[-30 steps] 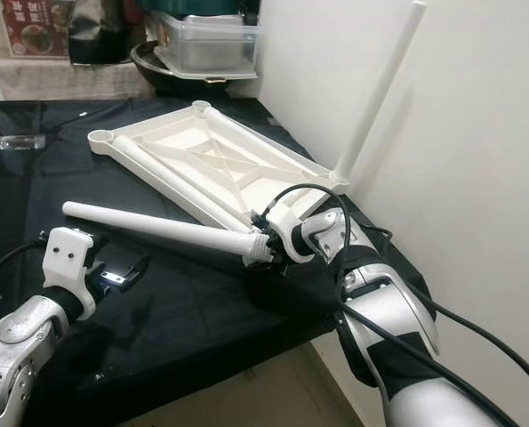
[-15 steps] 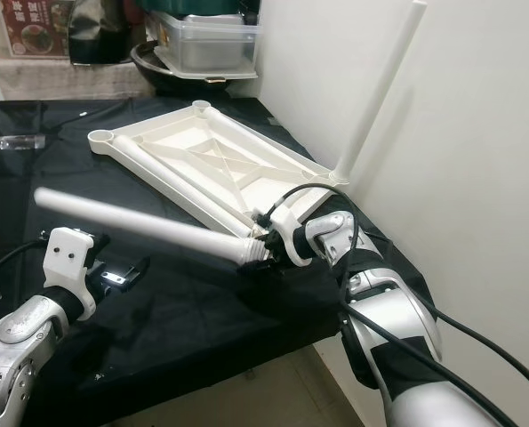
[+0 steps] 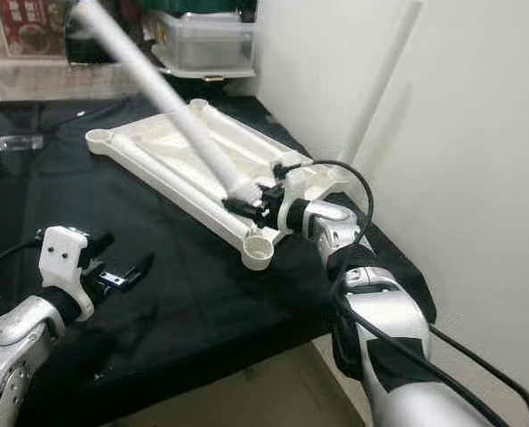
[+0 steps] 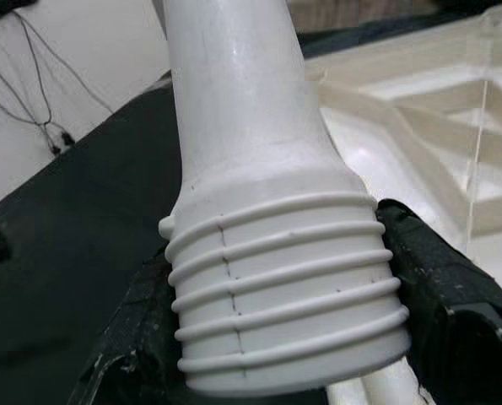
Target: Building children table
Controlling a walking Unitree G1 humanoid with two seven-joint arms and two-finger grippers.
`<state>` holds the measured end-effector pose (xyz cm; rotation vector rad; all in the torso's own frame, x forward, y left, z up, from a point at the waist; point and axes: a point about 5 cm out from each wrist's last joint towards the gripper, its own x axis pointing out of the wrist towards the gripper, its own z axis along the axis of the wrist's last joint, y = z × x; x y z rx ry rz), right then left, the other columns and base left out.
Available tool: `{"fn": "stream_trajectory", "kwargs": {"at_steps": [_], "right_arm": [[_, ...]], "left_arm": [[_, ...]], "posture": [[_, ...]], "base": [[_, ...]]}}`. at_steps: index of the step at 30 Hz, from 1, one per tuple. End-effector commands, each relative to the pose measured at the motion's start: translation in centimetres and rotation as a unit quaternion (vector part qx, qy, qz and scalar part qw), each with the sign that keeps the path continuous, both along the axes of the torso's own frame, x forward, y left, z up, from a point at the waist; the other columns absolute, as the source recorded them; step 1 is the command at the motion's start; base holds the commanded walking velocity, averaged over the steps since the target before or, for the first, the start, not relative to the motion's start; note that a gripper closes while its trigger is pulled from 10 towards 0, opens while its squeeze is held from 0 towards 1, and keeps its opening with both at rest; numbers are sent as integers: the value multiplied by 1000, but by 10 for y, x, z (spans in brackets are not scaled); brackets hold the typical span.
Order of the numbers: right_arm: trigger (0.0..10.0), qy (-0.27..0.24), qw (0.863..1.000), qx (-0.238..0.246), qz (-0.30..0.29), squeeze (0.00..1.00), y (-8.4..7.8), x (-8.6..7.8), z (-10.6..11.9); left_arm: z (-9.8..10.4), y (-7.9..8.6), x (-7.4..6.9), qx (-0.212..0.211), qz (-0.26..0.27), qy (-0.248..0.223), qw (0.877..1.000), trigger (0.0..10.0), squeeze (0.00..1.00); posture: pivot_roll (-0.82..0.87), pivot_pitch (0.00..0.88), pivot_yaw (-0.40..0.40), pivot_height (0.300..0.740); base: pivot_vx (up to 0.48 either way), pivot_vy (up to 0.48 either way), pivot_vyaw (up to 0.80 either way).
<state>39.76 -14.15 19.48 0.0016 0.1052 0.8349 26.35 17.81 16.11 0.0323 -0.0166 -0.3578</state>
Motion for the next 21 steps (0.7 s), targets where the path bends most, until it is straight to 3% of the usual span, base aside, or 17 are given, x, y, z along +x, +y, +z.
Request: {"fn": "stream_trajectory", "kwargs": {"at_steps": [1, 5, 6, 7, 9, 10, 14, 21], "right_arm": [[0, -13, 1000, 22, -3, 0, 0, 1, 6], [0, -14, 999, 41, -4, 0, 7, 0, 2], [0, -36, 995, 83, -34, 0, 26, -3, -3], [0, -57, 989, 121, -65, 0, 41, -9, -7], [0, -57, 989, 121, -65, 0, 41, -9, -7], [0, -87, 983, 137, -90, 0, 52, -17, -10], [0, -113, 976, 140, -123, 0, 65, -30, -20], [0, -128, 972, 138, -143, 0, 77, -38, -26]], "left_arm": [[0, -2, -2, -14, -8, 1, 1000, 10000, 0], [3, -4, -3, -39, -16, -3, 999, 10000, 0], [9, -6, -3, -86, -28, -10, 996, 10000, 0], [15, -8, -2, -122, -39, -16, 992, 10000, 0], [15, -8, -2, -122, -39, -16, 992, 10000, 0], [22, -9, 2, -147, -51, -22, 988, 10000, 0], [34, -11, 8, -181, -74, -36, 980, 10000, 0], [38, -14, 9, -190, -110, -37, 975, 10000, 0]], "posture": [[73, 0, -131, 740], [44, 0, -107, 740], [-21, 0, -18, 740], [-36, 0, 9, 740], [-36, 0, 9, 740], [-44, 0, 35, 740], [-86, 0, 98, 740], [-117, 0, 177, 740]], "base": [[0, 0, 0], [0, 0, 0], [0, 0, 0], [0, 0, 0], [0, 0, 0], [0, 0, 0], [0, 0, 0], [0, 0, 0]]}}
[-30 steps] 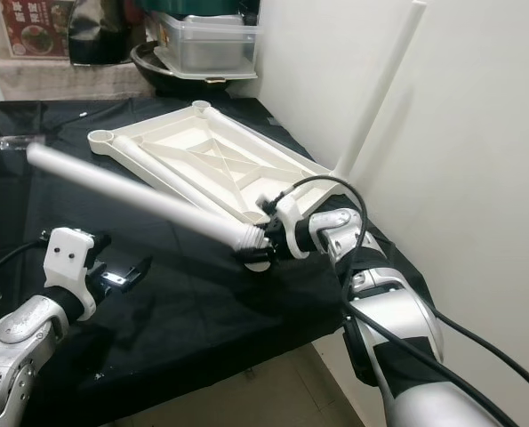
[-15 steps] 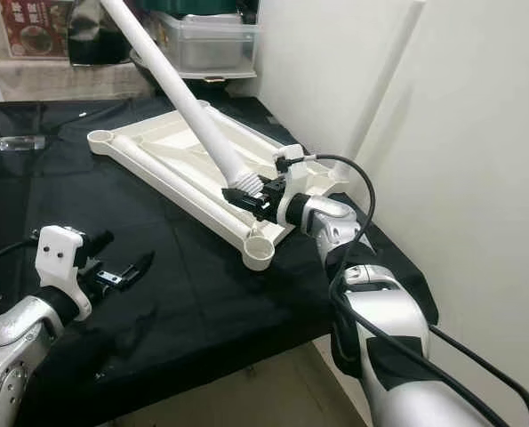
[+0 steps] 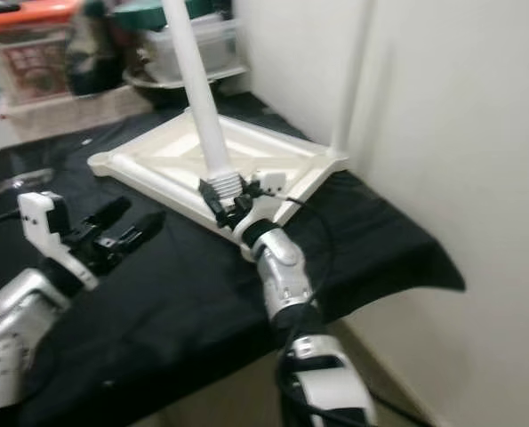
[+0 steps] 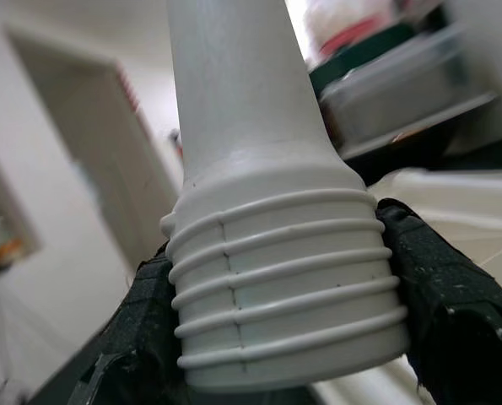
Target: Building children table
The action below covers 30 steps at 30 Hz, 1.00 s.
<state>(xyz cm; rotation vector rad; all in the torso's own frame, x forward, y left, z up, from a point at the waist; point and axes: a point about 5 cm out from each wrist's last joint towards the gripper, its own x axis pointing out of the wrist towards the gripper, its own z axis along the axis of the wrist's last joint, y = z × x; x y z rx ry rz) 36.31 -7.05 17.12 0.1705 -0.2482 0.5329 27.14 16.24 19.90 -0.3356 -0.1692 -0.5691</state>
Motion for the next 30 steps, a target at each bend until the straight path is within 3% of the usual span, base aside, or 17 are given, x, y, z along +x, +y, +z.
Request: {"fn": "stream_trajectory", "kwargs": {"at_steps": [1, 8, 14, 23, 27, 30], "right_arm": [[0, -14, 1000, -2, 1, 0, 13, -5, 1], [0, -35, 999, 1, 0, 0, 33, -14, 9], [0, -32, 999, -1, -8, 0, 33, -17, 9], [0, -41, 999, -1, -26, 0, 31, -17, 15], [0, -62, 998, -18, 24, 0, 42, -21, 23], [0, -62, 997, -20, 28, 0, 43, -22, 23]], "left_arm": [[2, 2, 2, 8, -18, 1, 1000, 10000, 0], [7, 2, 4, 33, -47, -2, 998, 10000, 0], [7, 3, 3, 41, -44, -1, 998, 10000, 0], [7, 9, 9, 83, 27, -18, 996, 10000, 0], [14, 0, 6, 101, 5, -42, 994, 10000, 0], [15, -1, 6, 102, 4, -43, 994, 10000, 0]], "posture": [[-125, 0, 202, 740], [-108, 0, 213, 740], [-105, 0, 212, 740], [-72, 0, 156, 740], [-35, 0, 127, 740], [-35, 0, 127, 740]], "base": [[0, 0, 0], [0, 0, 0], [0, 0, 0], [0, 0, 0], [0, 0, 0], [0, 0, 0]]}}
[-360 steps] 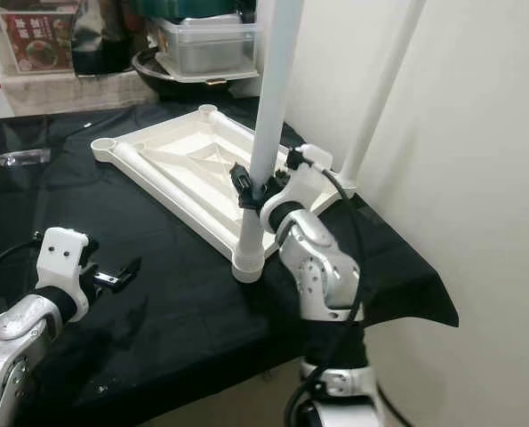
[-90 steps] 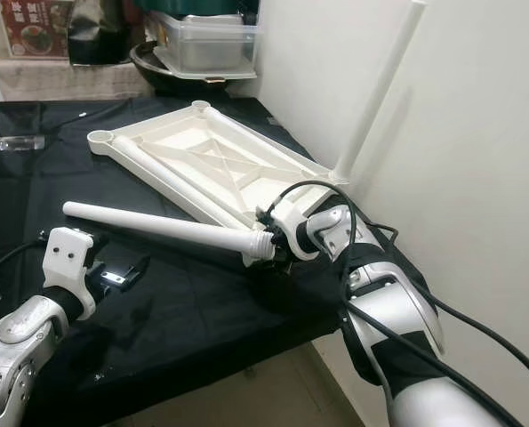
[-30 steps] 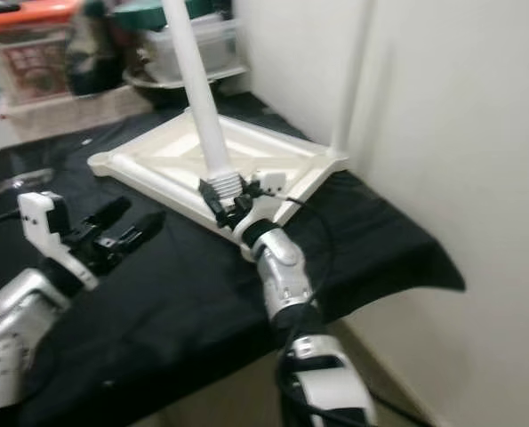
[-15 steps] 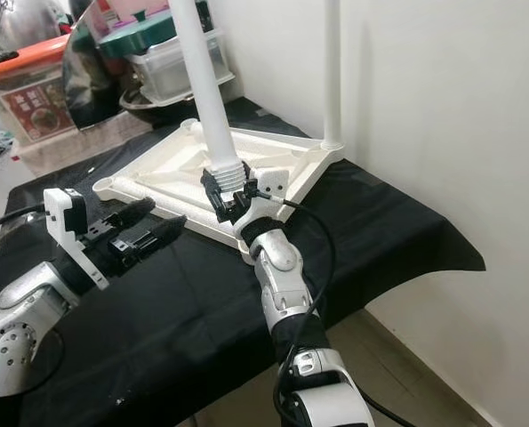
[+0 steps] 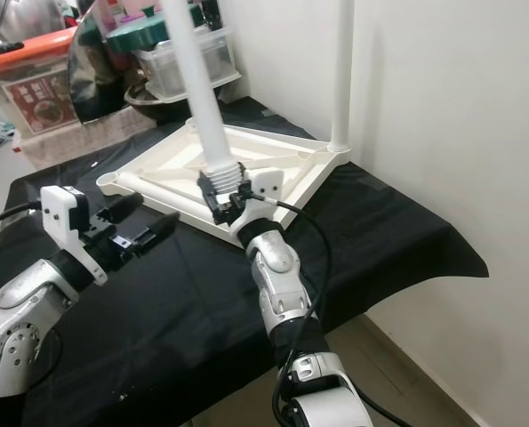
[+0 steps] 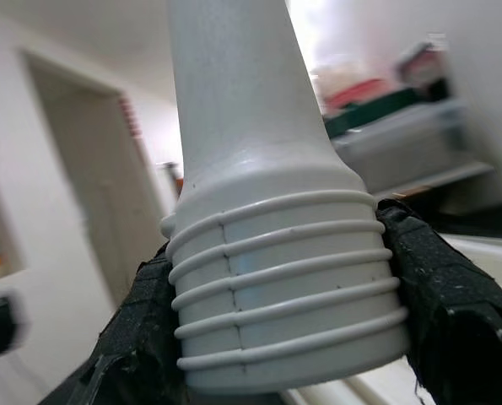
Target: Building children table
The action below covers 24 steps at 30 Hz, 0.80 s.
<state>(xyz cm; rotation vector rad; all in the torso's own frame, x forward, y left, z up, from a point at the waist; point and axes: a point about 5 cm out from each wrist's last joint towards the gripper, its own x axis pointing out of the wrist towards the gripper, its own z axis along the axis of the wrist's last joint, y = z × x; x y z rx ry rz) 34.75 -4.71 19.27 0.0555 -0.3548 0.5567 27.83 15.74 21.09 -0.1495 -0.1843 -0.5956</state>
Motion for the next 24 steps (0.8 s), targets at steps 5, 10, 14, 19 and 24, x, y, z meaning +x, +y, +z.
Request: {"fn": "stream_trajectory", "kwargs": {"at_steps": [5, 10, 14, 19, 24], "right_arm": [[0, 6, 999, 6, 54, 0, 22, -11, -1], [0, -6, 995, -23, 93, 0, 29, -19, -9], [0, -17, 993, -40, 105, 0, 29, -23, -15], [0, -20, 993, -53, 107, 0, 23, -23, -21], [0, -47, 993, -48, 101, 0, 13, -24, -14]], "left_arm": [[9, -4, -6, 7, -19, -20, 1000, 10000, 0], [15, -7, -16, -31, -38, -27, 998, 10000, 0], [19, -3, -16, -65, -32, -30, 997, 10000, 0], [20, 3, -12, -89, -4, -30, 996, 10000, 0], [14, 17, -3, -117, 66, -12, 991, 10000, 0]], "posture": [[14, 0, 64, 740], [19, 0, 42, 740], [21, 0, 31, 740], [16, 0, 21, 740], [17, 0, 17, 740]], "base": [[0, 0, 0], [0, 0, 0], [0, 0, 0], [0, 0, 0], [0, 0, 0]]}}
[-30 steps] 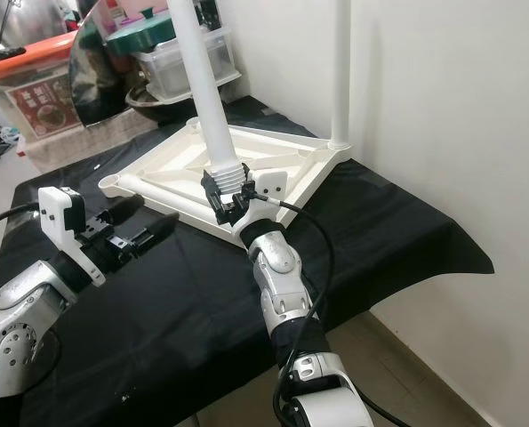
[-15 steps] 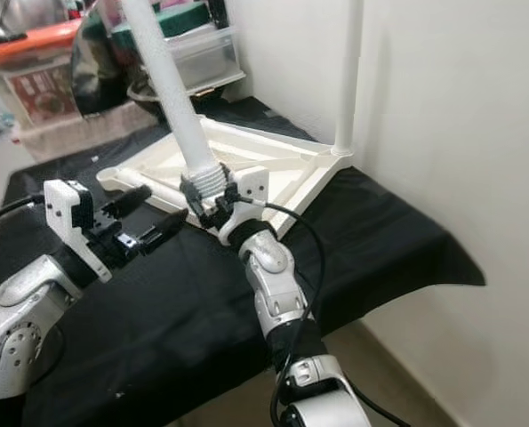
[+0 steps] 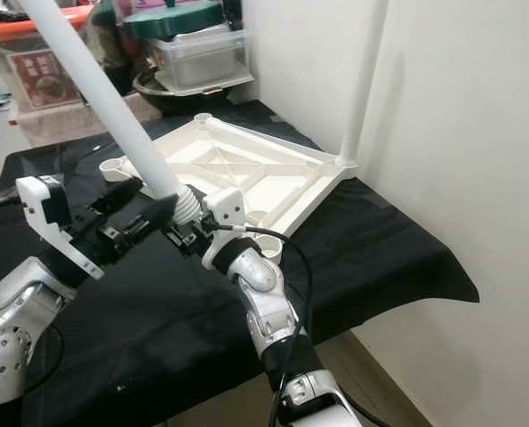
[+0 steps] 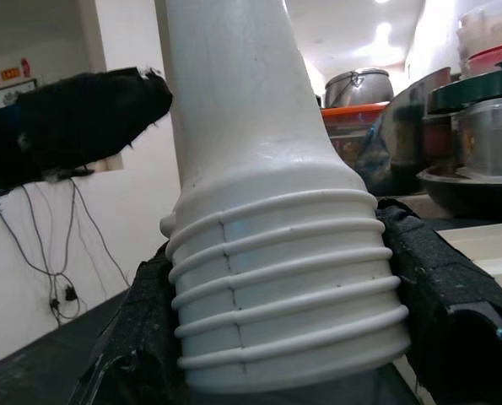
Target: Building children table
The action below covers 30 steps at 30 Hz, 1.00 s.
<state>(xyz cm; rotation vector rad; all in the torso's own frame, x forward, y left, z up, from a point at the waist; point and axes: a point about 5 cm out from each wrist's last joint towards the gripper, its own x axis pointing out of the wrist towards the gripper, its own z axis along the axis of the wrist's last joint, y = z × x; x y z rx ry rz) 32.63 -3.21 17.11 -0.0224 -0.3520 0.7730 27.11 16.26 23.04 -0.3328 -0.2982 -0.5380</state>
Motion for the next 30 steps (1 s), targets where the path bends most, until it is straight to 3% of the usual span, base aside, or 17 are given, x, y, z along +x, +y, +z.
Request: {"fn": "stream_trajectory", "kwargs": {"at_steps": [1, 5, 13, 22, 30], "right_arm": [[0, -30, 999, 9, 4, 0, -2, -3, 7], [0, -60, 998, 4, 28, 0, -3, -9, 12], [0, -71, 994, -21, 79, 0, 1, -22, 4], [0, -52, 992, -42, 111, 0, 8, -27, -6], [0, -33, 993, -43, 108, 0, 7, -24, -10]], "left_arm": [[-5, 12, 5, -14, 43, 18, 999, 10000, 0], [-6, 22, 8, -43, 71, 28, 996, 10000, 0], [-2, 23, 13, -58, 64, 23, 996, 10000, 0], [16, -1, 16, -49, -19, -15, 999, 10000, 0], [17, -11, 11, -40, -57, -23, 997, 10000, 0]], "posture": [[17, 0, 17, 740], [15, 0, 12, 740], [9, 0, 13, 740], [5, 0, 19, 740], [2, 0, 20, 740]], "base": [[0, 0, 0], [0, 0, 0], [0, 0, 0], [0, 0, 0], [0, 0, 0]]}}
